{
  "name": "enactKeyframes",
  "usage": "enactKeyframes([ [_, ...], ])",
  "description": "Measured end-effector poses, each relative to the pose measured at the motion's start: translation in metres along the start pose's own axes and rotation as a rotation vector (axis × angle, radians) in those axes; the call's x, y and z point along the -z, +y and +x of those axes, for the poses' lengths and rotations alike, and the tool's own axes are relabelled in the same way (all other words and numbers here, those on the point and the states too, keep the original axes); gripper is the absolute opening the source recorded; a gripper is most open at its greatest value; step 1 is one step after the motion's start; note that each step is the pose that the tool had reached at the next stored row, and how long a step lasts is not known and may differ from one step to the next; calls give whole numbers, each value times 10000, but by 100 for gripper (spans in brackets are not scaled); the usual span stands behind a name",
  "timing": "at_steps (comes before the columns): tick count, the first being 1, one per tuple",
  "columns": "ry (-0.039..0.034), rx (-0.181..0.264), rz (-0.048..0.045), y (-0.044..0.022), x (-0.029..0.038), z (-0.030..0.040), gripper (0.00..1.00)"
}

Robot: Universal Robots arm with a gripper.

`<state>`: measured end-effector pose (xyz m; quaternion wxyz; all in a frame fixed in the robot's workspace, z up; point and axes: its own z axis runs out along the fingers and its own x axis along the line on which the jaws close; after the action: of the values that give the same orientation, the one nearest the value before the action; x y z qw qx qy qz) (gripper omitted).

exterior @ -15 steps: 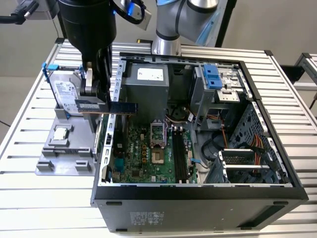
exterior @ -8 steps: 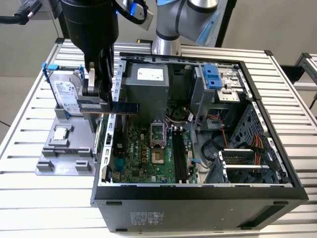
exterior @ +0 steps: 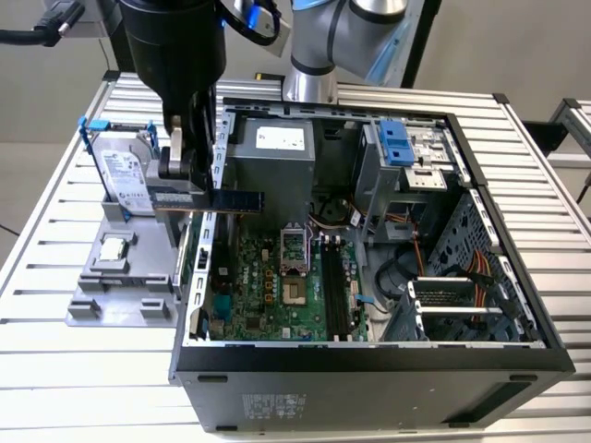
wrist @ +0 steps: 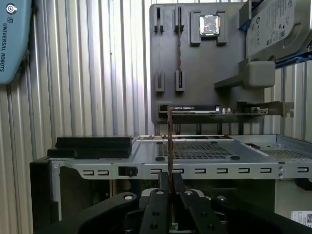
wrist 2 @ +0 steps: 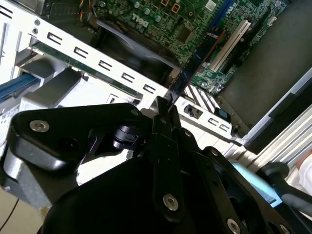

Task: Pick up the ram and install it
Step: 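Pick up the ram and move it above insertion slot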

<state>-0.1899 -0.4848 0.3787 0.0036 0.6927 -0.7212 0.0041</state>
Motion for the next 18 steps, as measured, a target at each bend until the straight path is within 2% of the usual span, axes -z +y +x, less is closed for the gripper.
enactKeyframes([
  [18,0,0,0,-95,0,-4,0],
])
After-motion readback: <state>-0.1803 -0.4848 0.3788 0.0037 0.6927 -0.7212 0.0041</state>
